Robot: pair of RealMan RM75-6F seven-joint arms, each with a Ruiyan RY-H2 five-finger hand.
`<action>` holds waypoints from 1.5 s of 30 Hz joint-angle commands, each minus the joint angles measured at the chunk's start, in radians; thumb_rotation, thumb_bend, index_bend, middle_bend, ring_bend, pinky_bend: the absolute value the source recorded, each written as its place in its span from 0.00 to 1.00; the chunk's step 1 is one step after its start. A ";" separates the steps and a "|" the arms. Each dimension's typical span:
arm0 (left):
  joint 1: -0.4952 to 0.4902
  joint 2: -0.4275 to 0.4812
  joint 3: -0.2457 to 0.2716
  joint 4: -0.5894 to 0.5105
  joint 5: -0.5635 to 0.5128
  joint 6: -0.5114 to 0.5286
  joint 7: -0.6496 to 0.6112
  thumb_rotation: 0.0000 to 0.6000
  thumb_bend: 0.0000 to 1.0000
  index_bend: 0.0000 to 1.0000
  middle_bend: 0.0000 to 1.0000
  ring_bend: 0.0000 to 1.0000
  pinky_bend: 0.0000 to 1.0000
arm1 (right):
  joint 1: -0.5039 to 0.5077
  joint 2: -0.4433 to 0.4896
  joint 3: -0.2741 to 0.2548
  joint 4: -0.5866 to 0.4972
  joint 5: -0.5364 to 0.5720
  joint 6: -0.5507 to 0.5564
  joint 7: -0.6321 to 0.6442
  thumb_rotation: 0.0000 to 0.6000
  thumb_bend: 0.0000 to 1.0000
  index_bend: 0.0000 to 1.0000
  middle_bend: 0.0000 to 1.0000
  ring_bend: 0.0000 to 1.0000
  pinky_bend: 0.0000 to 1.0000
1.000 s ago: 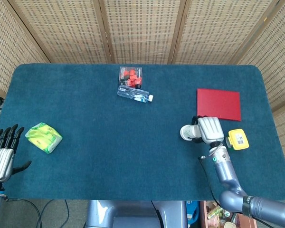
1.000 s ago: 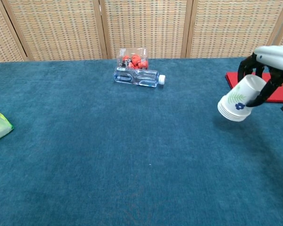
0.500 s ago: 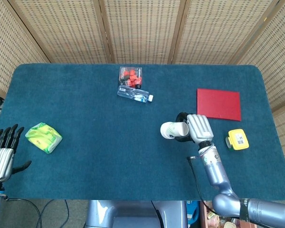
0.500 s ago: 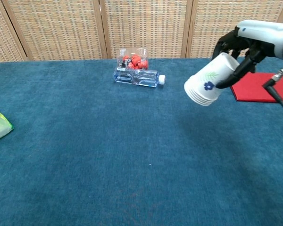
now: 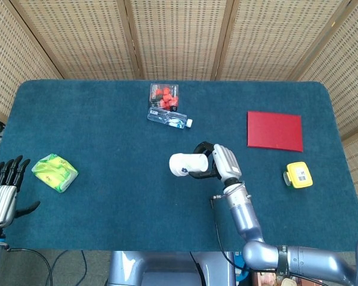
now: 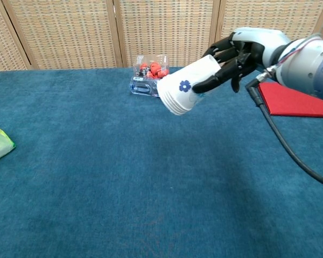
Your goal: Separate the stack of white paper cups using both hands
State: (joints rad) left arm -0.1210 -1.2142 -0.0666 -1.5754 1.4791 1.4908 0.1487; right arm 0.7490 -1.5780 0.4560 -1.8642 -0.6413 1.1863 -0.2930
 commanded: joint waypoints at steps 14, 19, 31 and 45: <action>-0.014 -0.022 -0.004 0.028 -0.009 -0.027 -0.073 1.00 0.14 0.00 0.00 0.00 0.00 | 0.097 -0.075 0.072 -0.010 0.095 0.034 -0.018 1.00 0.17 0.78 0.64 0.50 0.73; -0.026 -0.040 -0.013 0.030 -0.009 -0.041 -0.170 1.00 0.14 0.00 0.00 0.00 0.00 | 0.112 -0.071 0.083 -0.011 0.107 0.040 -0.026 1.00 0.17 0.78 0.64 0.50 0.73; -0.108 -0.099 -0.063 -0.032 -0.008 -0.135 -0.579 1.00 0.14 0.07 0.00 0.00 0.00 | 0.142 -0.060 0.101 -0.032 0.135 0.061 -0.044 1.00 0.17 0.78 0.64 0.50 0.73; -0.190 -0.172 -0.091 -0.002 -0.031 -0.249 -0.881 1.00 0.14 0.19 0.00 0.00 0.00 | 0.198 -0.071 0.136 -0.008 0.161 0.063 -0.059 1.00 0.17 0.78 0.64 0.50 0.73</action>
State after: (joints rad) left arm -0.2944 -1.3651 -0.1543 -1.5985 1.4502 1.2595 -0.7076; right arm 0.9402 -1.6484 0.5847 -1.8754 -0.4863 1.2474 -0.3451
